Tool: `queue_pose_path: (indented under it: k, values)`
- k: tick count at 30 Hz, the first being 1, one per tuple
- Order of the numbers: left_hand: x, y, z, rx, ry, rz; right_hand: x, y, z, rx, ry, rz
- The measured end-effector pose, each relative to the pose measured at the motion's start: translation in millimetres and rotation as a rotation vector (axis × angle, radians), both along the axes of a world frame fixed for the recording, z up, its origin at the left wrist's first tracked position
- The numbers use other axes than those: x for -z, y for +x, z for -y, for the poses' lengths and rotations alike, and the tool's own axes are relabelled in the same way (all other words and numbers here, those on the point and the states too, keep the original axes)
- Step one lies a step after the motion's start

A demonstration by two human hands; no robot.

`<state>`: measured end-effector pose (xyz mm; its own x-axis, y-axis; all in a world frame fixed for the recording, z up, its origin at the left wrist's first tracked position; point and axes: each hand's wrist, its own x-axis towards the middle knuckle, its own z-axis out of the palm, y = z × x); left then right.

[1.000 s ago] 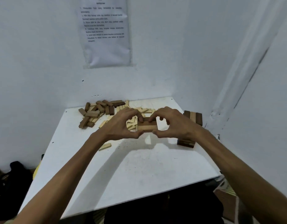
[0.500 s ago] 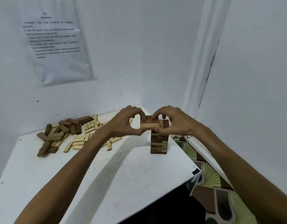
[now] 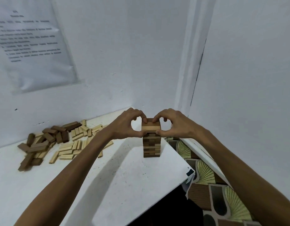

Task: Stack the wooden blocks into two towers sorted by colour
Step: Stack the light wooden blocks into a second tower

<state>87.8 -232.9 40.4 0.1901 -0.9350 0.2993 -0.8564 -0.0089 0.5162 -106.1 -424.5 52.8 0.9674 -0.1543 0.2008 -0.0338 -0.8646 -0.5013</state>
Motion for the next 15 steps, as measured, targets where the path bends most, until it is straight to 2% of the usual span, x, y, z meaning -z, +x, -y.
queue_pose_path:
  k: [15]
  values:
    - [4.4,2.6,6.6,0.012,0.013,-0.03,7.7,0.2,6.4,0.013,-0.002,-0.006]
